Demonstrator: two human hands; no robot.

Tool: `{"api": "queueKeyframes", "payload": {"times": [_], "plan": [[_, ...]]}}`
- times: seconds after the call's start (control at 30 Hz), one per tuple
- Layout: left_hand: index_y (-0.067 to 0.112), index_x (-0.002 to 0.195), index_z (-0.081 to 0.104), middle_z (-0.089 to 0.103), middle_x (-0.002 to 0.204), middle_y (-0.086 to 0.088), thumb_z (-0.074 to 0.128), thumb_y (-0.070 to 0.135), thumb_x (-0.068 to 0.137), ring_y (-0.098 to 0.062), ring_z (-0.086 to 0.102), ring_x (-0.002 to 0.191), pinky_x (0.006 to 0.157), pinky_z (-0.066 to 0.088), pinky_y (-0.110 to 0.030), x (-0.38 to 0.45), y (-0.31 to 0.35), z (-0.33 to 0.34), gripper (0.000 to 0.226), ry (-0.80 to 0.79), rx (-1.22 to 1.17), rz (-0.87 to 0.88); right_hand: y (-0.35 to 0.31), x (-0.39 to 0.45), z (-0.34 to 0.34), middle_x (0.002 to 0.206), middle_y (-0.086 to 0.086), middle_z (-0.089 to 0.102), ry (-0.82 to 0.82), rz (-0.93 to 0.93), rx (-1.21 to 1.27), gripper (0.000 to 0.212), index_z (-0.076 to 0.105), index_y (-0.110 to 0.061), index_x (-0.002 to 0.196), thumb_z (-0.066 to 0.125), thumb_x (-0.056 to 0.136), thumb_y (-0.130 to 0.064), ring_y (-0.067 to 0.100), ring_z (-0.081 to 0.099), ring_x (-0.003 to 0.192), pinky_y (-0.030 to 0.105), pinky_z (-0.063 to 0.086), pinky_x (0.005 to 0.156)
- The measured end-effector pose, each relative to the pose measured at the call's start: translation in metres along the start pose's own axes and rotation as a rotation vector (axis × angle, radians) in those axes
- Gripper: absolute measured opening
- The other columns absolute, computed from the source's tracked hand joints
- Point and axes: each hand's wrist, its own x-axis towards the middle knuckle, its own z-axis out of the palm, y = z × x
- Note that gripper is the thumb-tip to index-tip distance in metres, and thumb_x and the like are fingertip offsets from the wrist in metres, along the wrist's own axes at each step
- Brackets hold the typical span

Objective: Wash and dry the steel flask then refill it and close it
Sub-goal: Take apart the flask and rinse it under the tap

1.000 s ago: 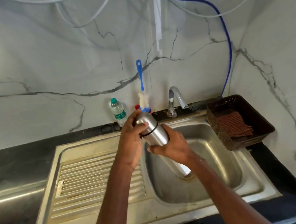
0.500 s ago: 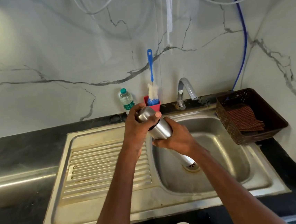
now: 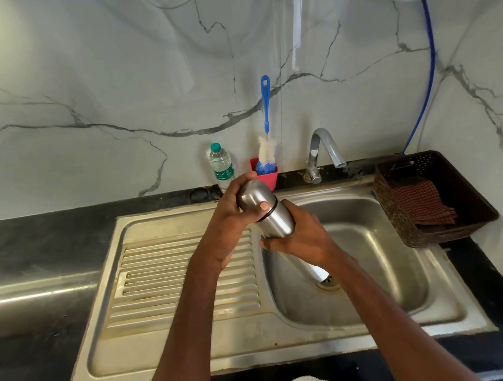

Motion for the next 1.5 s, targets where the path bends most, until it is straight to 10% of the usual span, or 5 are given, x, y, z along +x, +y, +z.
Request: {"api": "queueKeyframes", "payload": {"times": [0.37,0.73,1.17,1.33,1.5], "plan": [[0.024,0.131,0.063,0.07,0.113,-0.003,0.082,0.019,0.084,-0.016,0.066,0.093,0.078,0.049,-0.03,-0.027,-0.024,-0.06,0.051,0.38,-0.488,-0.078,-0.005,-0.002,0.03,0.097,-0.013,0.068,-0.049,-0.019,0.044,0.062,0.06,-0.033,0.112,0.096,0.063,-0.039,0.003,0.065,0.083,0.022,0.052,0.067],[0.015,0.126,0.066,0.071,0.121,-0.005,0.088,-0.006,0.07,-0.025,0.067,0.116,0.099,0.058,-0.04,-0.106,-0.16,-0.136,0.063,0.82,0.066,-0.216,-0.014,-0.009,0.119,0.093,-0.014,0.071,-0.172,0.008,0.041,0.056,0.061,-0.034,0.107,0.097,0.064,-0.036,0.003,0.066,0.082,0.025,0.052,0.071],[0.022,0.156,0.037,0.037,0.153,-0.001,0.093,0.029,0.075,-0.024,0.045,0.14,0.114,0.046,-0.048,-0.112,-0.199,-0.175,0.099,0.62,0.523,-0.221,-0.034,-0.011,0.169,0.1,-0.018,0.07,-0.175,0.046,0.004,0.063,0.059,-0.035,0.118,0.095,0.066,-0.034,-0.005,0.064,0.088,0.019,0.05,0.071],[0.02,0.145,0.053,0.053,0.146,0.003,0.071,0.028,0.094,-0.01,0.048,0.139,0.119,0.041,-0.046,-0.11,-0.142,-0.158,0.054,0.758,0.292,0.038,-0.024,-0.01,0.148,0.101,-0.017,0.07,-0.167,0.07,0.033,0.065,0.06,-0.038,0.118,0.096,0.064,-0.036,-0.001,0.066,0.089,0.027,0.056,0.077],[0.008,0.139,0.058,0.065,0.137,-0.013,0.068,0.021,0.097,-0.028,0.061,0.129,0.108,0.052,-0.044,-0.075,-0.057,-0.115,0.045,0.213,-0.053,0.055,-0.016,-0.008,0.109,0.101,-0.008,0.072,-0.245,0.079,0.05,0.063,0.063,-0.035,0.116,0.096,0.063,-0.036,0.008,0.069,0.089,0.036,0.059,0.081]]}}
